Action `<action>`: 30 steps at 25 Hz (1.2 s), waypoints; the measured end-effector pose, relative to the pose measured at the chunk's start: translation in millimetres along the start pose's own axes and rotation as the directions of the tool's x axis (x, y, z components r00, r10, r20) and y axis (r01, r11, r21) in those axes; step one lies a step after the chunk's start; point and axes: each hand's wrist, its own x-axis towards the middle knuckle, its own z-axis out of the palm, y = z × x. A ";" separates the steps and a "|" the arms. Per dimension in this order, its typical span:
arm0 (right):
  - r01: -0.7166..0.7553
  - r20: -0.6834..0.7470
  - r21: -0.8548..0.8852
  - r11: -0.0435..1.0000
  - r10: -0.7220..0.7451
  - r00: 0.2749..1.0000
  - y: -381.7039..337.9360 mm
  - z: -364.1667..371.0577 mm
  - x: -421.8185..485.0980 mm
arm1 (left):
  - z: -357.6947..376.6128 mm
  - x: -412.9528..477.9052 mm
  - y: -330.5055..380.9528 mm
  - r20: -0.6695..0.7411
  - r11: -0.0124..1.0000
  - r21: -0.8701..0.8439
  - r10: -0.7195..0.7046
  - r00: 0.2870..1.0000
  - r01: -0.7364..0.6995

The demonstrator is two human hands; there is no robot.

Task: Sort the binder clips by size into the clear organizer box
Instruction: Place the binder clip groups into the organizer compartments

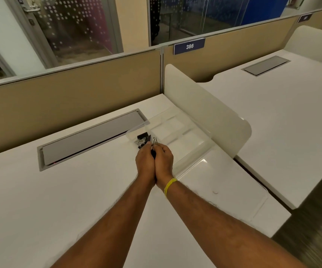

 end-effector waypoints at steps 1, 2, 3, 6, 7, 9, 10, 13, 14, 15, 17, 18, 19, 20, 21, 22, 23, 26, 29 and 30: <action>-0.025 -0.013 0.012 1.000 0.026 1.000 -5.9 1.3 14.7 | 9.5 12.7 3.3 -0.010 1.000 0.005 -0.020 1.000 0.020; -0.052 -0.027 0.015 0.999 0.052 0.998 -10.1 3.7 31.5 | 19.2 23.1 8.5 -0.006 0.999 -0.008 -0.047 0.999 0.047; -0.065 -0.037 0.010 0.998 0.065 0.997 -14.7 6.6 48.5 | 28.4 35.2 13.0 0.010 0.997 -0.030 -0.077 0.997 0.078; -0.078 -0.023 -0.030 0.997 0.077 0.997 -26.2 18.0 103.3 | 54.8 70.3 29.2 0.067 0.986 -0.068 -0.151 0.986 0.155; -0.085 -0.021 -0.041 0.996 0.084 0.996 -30.5 19.9 118.3 | 62.7 81.1 33.4 0.078 0.984 -0.060 -0.163 0.983 0.168; -0.088 -0.020 -0.082 0.993 0.087 0.996 -35.1 19.8 143.5 | 74.3 101.3 37.5 0.078 0.987 -0.015 -0.160 0.984 0.162; -0.083 -0.011 -0.107 0.991 0.082 0.997 -35.1 19.7 154.4 | 78.3 110.1 39.4 0.078 0.988 0.011 -0.154 0.985 0.153; -0.052 0.038 -0.231 0.971 0.062 0.997 -34.6 18.0 176.7 | 82.4 136.5 33.6 0.095 0.982 0.133 -0.144 0.985 0.131; -0.038 0.052 -0.269 0.962 0.054 0.997 -34.4 18.5 181.5 | 82.2 142.0 31.7 0.099 0.977 0.176 -0.136 0.986 0.117; -0.027 0.059 -0.296 0.955 0.047 0.997 -33.0 19.6 186.6 | 81.9 147.2 29.6 0.110 0.972 0.209 -0.136 0.985 0.111; 0.008 0.076 -0.362 0.932 0.021 0.997 -32.1 21.4 192.8 | 80.3 154.9 27.6 0.131 0.955 0.283 -0.126 0.983 0.085; 0.035 0.093 -0.408 0.912 0.003 0.996 -32.4 20.8 194.7 | 80.1 154.9 29.5 0.148 0.952 0.296 -0.119 0.982 0.070; 0.064 0.114 -0.446 0.893 -0.014 0.993 -34.4 18.3 195.5 | 79.6 155.9 30.6 0.159 0.947 0.315 -0.124 0.980 0.069; 0.090 0.143 -0.471 0.877 -0.025 0.989 -36.8 14.4 195.2 | 78.3 156.4 31.6 0.167 0.945 0.322 -0.119 0.979 0.060; 0.119 0.172 -0.492 0.862 -0.037 0.984 -39.0 10.2 195.6 | 76.2 157.8 33.4 0.175 0.944 0.325 -0.112 0.978 0.051; 0.149 0.200 -0.514 0.844 -0.051 0.978 -41.9 5.1 195.2 | 73.4 158.3 35.6 0.177 0.941 0.335 -0.102 0.979 0.038; 0.180 0.220 -0.533 0.826 -0.070 0.973 -44.3 0.0 195.5 | 70.4 160.6 36.0 0.180 0.940 0.340 -0.081 0.980 0.015; 0.244 0.235 -0.558 0.794 -0.131 0.963 -48.3 -14.3 196.3 | 61.8 156.8 44.2 0.183 0.929 0.364 -0.009 0.983 -0.060; 0.273 0.240 -0.565 0.779 -0.161 0.957 -46.7 -27.4 192.5 | 42.6 156.4 41.9 0.176 0.895 0.429 0.052 0.983 -0.124; 0.291 0.257 -0.575 0.765 -0.170 0.951 -45.6 -31.9 189.3 | 35.3 154.8 39.2 0.192 0.880 0.452 0.066 0.979 -0.148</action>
